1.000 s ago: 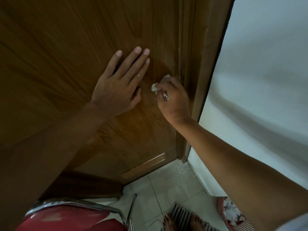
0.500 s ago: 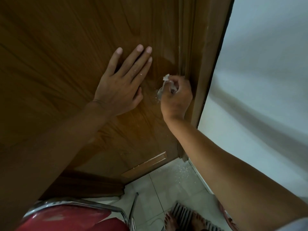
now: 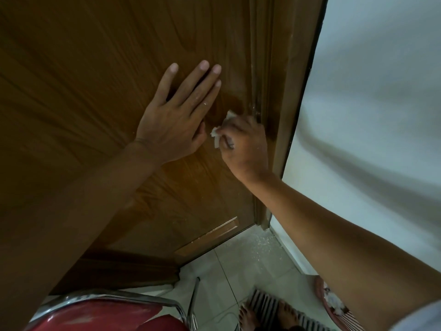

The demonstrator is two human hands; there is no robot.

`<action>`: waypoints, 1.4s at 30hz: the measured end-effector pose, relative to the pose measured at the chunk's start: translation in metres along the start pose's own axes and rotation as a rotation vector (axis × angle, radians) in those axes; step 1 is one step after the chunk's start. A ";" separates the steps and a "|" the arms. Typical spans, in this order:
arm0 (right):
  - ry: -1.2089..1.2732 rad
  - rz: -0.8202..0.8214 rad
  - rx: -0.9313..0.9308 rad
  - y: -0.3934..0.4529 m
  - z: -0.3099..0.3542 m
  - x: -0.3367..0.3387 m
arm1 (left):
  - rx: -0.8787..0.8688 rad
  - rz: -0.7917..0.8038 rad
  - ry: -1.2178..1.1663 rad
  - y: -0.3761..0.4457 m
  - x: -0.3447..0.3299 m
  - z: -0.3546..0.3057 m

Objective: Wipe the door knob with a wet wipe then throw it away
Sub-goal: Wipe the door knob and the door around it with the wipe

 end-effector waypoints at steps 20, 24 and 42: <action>0.555 -0.369 -0.878 0.009 0.018 0.003 | -0.011 0.010 -0.059 0.004 -0.001 -0.013; 0.653 -0.416 -0.971 0.022 0.024 0.011 | -0.033 -0.009 -0.062 0.022 0.002 -0.012; 0.929 -0.461 -1.394 0.027 0.024 0.014 | -0.047 -0.060 -0.017 0.024 -0.003 -0.012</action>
Point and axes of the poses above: each hand's wrist, its own y-axis towards the middle knuckle, its own x-axis out of the back of the hand, z = x × y, the point moved 1 cm from there along y, towards the middle knuckle, and after that the axes turned 2 degrees about y, right-handed, at the moved point
